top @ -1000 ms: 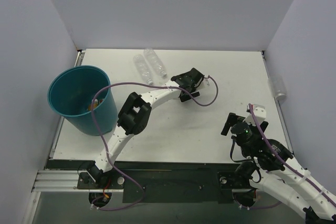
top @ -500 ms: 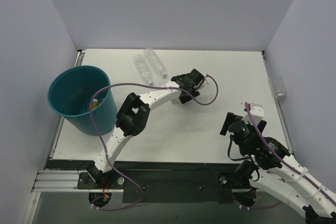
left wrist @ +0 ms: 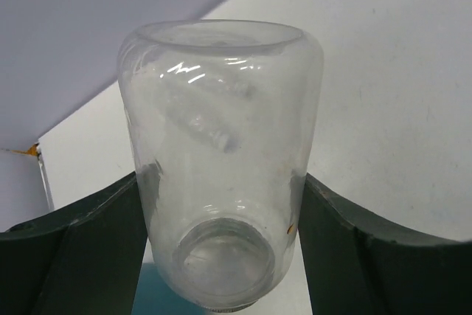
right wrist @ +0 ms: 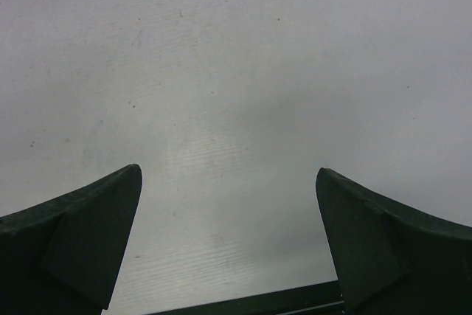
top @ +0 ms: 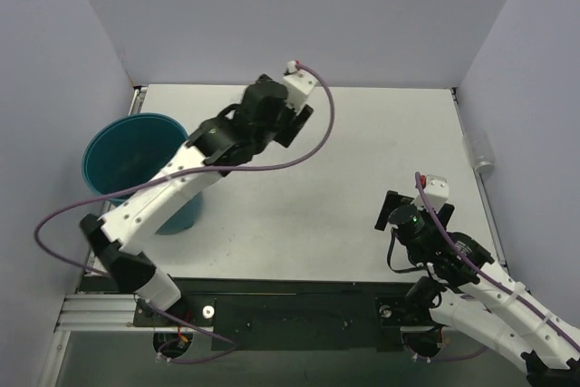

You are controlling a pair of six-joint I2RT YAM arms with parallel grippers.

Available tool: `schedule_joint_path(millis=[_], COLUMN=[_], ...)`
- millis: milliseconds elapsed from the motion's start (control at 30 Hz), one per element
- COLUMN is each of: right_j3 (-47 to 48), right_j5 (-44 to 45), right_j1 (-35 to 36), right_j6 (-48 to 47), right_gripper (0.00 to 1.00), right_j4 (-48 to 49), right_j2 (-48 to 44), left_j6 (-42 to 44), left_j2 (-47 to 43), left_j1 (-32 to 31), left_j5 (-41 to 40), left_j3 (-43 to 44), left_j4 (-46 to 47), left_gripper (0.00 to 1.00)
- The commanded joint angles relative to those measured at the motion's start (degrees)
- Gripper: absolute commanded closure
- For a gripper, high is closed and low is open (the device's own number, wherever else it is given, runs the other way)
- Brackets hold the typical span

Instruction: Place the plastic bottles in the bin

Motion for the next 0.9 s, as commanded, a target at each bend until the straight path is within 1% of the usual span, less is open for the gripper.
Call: schedule_joint_path(millis=[0, 100, 133, 167, 200, 267, 367, 433, 467, 567, 667, 767, 800, 867], right_j3=[-0.07, -0.69, -0.78, -0.78, -0.78, -0.87, -0.87, -0.87, -0.87, -0.95, -1.22, -1.48, -1.74, -1.75], right_j5=[0.72, -0.24, -0.59, -1.12, -1.21, -1.65, -1.92, -1.83, -1.74, -1.74, -2.00, -2.44, -2.62, -2.62], right_j1=[0.32, 0.32, 0.32, 0.32, 0.32, 0.32, 0.32, 0.32, 0.32, 0.32, 0.32, 0.32, 0.32, 0.40], right_j6=[-0.96, -1.31, -1.48, -1.48, -1.40, -1.48, -1.75, -2.10, -2.27, -2.54, -2.01, -1.48, -1.48, -1.57], right_gripper=[0.01, 0.01, 0.01, 0.01, 0.01, 0.01, 0.01, 0.01, 0.01, 0.01, 0.01, 0.01, 0.01, 0.01], right_j4=[2.13, 3.28, 3.89, 4.24, 4.60, 5.21, 5.83, 5.83, 5.83, 5.74, 5.74, 5.92, 6.00, 6.09], right_j2=[1.38, 3.13, 3.49, 4.01, 4.37, 4.63, 4.81, 4.90, 4.98, 5.25, 4.72, 4.37, 4.46, 4.81], left_j6=[-5.88, -14.21, -15.37, -17.21, -18.01, -19.60, -22.75, -23.03, -23.12, -23.82, -24.17, -25.75, -26.63, -28.12], left_j2=[-12.80, -19.73, -22.28, -24.05, -27.03, -30.72, -33.47, -35.13, -35.75, -36.20, -35.32, -34.00, -32.69, -30.67], left_j1=[4.19, 10.61, 13.50, 15.10, 17.38, 19.93, 23.89, 27.23, 29.16, 31.63, 31.72, 31.72, 31.72, 31.55], left_j5=[-6.94, -11.94, -13.01, -13.45, -14.68, -16.69, -19.60, -19.70, -19.00, -18.03, -17.68, -19.87, -20.74, -19.70], left_j3=[-6.17, -8.98, -9.94, -12.39, -13.63, -17.85, -22.07, -24.35, -25.41, -26.74, -26.65, -25.69, -24.12, -20.79], left_j4=[4.79, 3.29, 2.50, 2.58, 2.67, 3.28, 1.10, 0.12, 0.12, -0.40, -0.76, -1.45, -2.15, -3.13], left_gripper=[0.59, 0.60, 0.61, 0.61, 0.61, 0.60, 0.60, 0.58, 0.54, 0.08, 0.08, 0.07, 0.07, 0.07])
